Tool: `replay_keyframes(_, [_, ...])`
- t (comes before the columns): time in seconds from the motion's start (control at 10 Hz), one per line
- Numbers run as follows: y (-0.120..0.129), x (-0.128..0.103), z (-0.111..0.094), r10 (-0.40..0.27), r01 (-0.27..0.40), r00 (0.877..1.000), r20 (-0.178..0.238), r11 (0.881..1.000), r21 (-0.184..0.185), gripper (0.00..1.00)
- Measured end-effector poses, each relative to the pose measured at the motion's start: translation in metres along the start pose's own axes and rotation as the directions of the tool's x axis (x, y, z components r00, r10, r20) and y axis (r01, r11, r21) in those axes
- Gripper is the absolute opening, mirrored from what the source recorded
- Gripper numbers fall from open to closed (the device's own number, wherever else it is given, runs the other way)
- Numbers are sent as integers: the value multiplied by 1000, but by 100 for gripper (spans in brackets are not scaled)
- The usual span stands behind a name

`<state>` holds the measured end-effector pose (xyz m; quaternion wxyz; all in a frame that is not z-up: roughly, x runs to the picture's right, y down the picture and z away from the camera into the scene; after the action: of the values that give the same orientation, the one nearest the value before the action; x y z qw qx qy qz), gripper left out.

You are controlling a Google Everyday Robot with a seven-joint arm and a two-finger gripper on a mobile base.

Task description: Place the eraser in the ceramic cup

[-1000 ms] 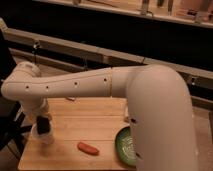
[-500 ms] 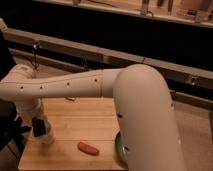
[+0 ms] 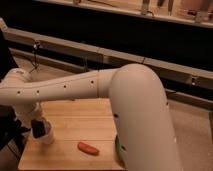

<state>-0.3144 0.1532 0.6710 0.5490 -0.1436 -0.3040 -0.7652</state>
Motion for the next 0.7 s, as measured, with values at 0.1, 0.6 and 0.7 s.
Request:
replay_keyframes(0.1, [1,0,0,2,-2,1000,-3,1000,0,31])
replay_keyframes(0.6, [3,0,0,16,-16,1000,-19,1000,14,76])
replay_keyframes(0.7, [4,0,0,18,-18,1000,-20,1000,18,77])
